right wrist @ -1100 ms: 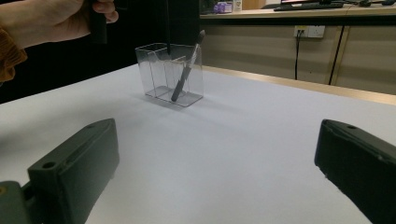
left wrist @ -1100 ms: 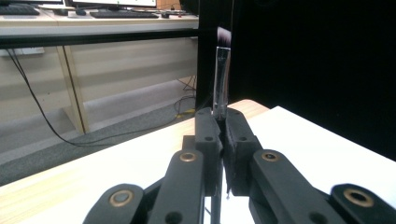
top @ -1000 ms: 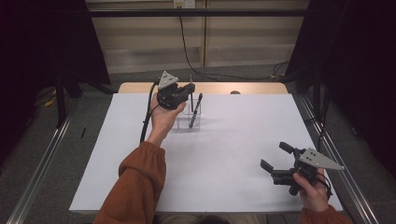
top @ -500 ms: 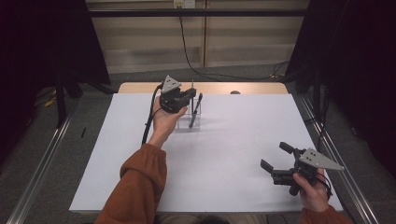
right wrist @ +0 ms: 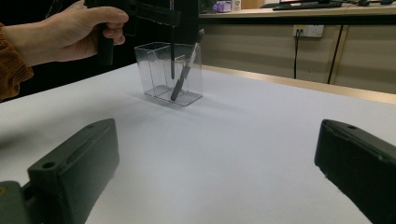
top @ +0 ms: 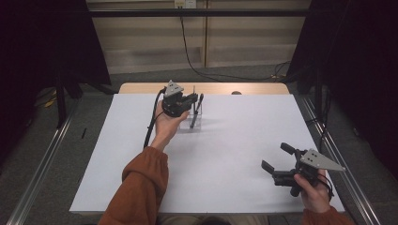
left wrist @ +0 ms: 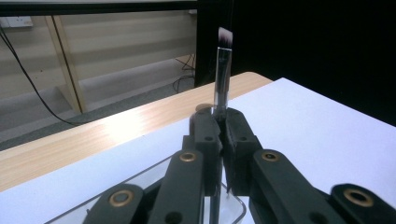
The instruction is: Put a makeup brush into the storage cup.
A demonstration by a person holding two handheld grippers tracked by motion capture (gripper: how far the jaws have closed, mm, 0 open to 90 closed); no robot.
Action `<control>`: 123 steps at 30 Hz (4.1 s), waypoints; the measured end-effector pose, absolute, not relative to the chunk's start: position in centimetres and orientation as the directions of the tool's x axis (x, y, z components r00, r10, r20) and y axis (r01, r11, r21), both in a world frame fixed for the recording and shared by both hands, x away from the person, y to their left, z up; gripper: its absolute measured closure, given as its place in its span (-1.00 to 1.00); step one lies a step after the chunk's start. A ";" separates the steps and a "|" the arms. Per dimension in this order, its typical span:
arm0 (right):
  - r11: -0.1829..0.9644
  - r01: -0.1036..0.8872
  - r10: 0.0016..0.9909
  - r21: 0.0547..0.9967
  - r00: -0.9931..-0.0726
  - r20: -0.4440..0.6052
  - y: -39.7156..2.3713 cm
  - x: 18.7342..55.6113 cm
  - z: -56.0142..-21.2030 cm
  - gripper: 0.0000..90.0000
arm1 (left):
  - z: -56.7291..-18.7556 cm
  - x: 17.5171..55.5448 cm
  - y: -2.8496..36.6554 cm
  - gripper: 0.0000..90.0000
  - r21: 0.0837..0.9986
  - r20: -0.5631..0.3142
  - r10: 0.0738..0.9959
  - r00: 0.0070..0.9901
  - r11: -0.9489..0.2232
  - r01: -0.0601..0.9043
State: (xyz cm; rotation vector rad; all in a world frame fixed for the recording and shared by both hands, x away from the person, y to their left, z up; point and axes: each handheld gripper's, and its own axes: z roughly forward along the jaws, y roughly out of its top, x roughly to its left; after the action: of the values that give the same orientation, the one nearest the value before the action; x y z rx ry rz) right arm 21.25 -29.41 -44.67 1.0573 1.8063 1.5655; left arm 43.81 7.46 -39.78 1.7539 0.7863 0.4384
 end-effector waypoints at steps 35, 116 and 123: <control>0.024 0.217 0.823 0.976 -0.558 0.104 -29.3 21.3 -44.7 -1.00 | -40.3 44.0 8.4 0.06 0.941 -0.091 0.724 0.684 -0.161 0.296; 0.032 0.208 0.826 0.978 -0.556 0.091 -29.1 21.4 -44.6 -1.00 | -39.0 34.3 18.5 -0.90 0.972 -0.070 0.740 0.669 -0.100 0.213; 0.036 0.207 0.827 0.978 -0.556 0.088 -29.0 21.4 -44.6 -1.00 | -39.2 33.1 20.1 -0.90 0.974 -0.057 0.753 0.656 -0.102 0.202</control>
State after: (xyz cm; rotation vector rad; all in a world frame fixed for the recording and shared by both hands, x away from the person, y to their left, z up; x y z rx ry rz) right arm 21.38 -29.03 -44.61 1.0439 1.8004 1.5546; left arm 33.09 20.09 -39.20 1.6446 0.7946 0.5581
